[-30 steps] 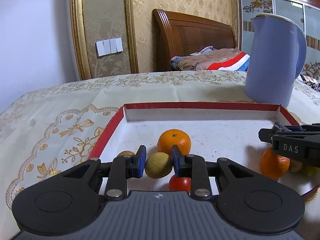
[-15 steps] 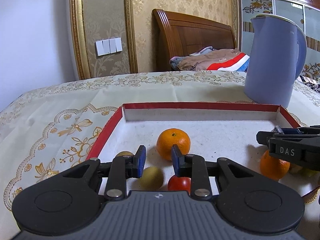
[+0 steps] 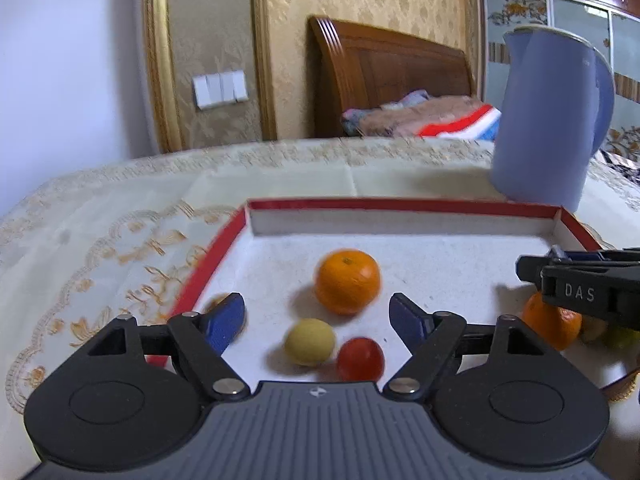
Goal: Organize fruits
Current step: 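Open both grippers to release the yellow fruit and cylinder in the tray, then lift both open grippers away from the tray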
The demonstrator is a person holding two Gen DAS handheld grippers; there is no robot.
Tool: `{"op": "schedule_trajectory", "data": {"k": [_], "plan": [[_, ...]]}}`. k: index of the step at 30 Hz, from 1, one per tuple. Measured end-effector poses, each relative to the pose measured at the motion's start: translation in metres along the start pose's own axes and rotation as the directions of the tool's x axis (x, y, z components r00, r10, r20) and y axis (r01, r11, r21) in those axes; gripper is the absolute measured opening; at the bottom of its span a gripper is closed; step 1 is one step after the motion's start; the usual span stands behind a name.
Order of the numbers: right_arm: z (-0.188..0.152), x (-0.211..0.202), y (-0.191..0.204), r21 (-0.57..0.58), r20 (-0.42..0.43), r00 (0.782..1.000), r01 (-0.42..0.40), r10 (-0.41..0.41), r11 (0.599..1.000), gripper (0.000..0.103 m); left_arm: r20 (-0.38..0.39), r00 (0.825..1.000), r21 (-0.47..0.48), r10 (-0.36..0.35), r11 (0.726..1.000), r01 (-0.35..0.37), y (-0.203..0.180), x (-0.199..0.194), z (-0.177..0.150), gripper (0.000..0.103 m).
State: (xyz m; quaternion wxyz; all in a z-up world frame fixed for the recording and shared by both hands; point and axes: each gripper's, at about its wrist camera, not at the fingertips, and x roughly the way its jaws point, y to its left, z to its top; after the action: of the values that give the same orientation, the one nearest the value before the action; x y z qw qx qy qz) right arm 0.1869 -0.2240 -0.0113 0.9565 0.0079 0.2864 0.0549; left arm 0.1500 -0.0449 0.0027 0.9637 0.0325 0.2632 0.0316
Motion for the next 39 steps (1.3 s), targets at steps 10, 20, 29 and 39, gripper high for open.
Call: {"op": "schedule_trajectory", "data": {"k": [10, 20, 29, 39], "plan": [[-0.001, -0.010, -0.001, 0.023, 0.054, 0.999, 0.008, -0.009, 1.000, 0.064, -0.030, 1.000, 0.009, -0.009, 1.000, 0.010, -0.001, 0.004, -0.001, 0.080], [-0.003, -0.021, -0.006, 0.065, 0.092, 0.996, 0.012, -0.018, 0.998, 0.076, -0.030, 0.999, -0.010, -0.010, 1.000, 0.010, 0.002, 0.001, -0.001, 0.080], [-0.007, -0.040, -0.010, 0.092, 0.146, 0.989, 0.003, -0.016, 0.996, 0.085, -0.025, 1.000, -0.040, -0.017, 0.999, 0.016, 0.007, -0.003, -0.001, 0.080], [-0.021, -0.068, -0.009, 0.102, 0.163, 0.986, -0.058, 0.040, 0.993, 0.086, -0.006, 1.000, -0.044, -0.012, 0.999, 0.012, 0.012, -0.015, -0.005, 0.080]]}}
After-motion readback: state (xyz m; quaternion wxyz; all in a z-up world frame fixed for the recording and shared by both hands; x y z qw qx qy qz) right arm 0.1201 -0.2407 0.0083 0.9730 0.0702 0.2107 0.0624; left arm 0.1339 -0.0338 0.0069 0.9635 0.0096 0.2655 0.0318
